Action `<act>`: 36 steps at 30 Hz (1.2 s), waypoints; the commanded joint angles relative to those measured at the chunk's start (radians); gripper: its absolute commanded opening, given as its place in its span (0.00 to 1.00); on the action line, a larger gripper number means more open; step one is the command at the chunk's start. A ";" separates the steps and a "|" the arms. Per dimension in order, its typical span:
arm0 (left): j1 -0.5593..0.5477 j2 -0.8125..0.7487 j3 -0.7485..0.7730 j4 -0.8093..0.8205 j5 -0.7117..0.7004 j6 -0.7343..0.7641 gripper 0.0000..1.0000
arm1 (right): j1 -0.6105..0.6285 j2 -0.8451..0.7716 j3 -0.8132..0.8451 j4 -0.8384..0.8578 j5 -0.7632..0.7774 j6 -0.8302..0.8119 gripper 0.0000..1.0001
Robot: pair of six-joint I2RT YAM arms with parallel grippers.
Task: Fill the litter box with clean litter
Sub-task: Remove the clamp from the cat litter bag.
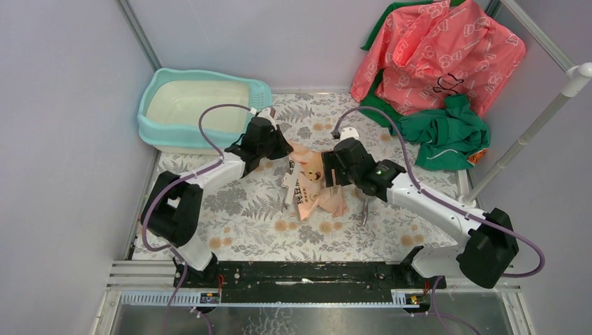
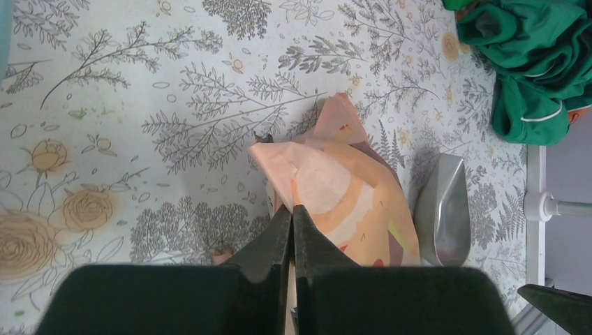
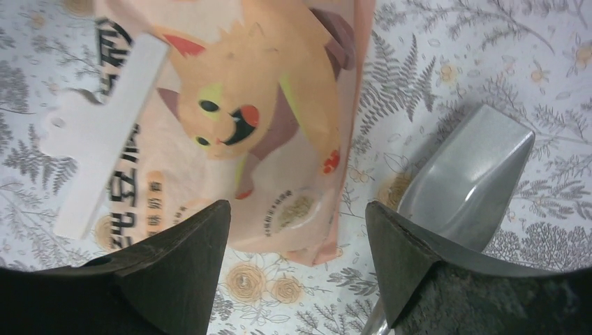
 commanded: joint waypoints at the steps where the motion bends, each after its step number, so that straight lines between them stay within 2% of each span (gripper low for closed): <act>1: -0.003 -0.078 0.059 -0.075 0.056 -0.004 0.06 | 0.074 0.032 0.128 -0.061 0.107 -0.025 0.78; 7: -0.003 -0.139 0.084 -0.171 0.061 -0.017 0.07 | 0.196 0.099 0.253 -0.143 0.211 -0.027 0.75; 21: -0.003 -0.222 0.073 -0.219 0.101 -0.051 0.07 | 0.482 0.334 0.492 -0.275 0.469 0.023 0.74; 27: -0.003 -0.250 0.053 -0.219 0.112 -0.059 0.07 | 0.523 0.403 0.528 -0.283 0.522 0.028 0.68; 36: -0.003 -0.279 0.040 -0.225 0.121 -0.061 0.07 | 0.531 0.469 0.559 -0.295 0.568 0.037 0.64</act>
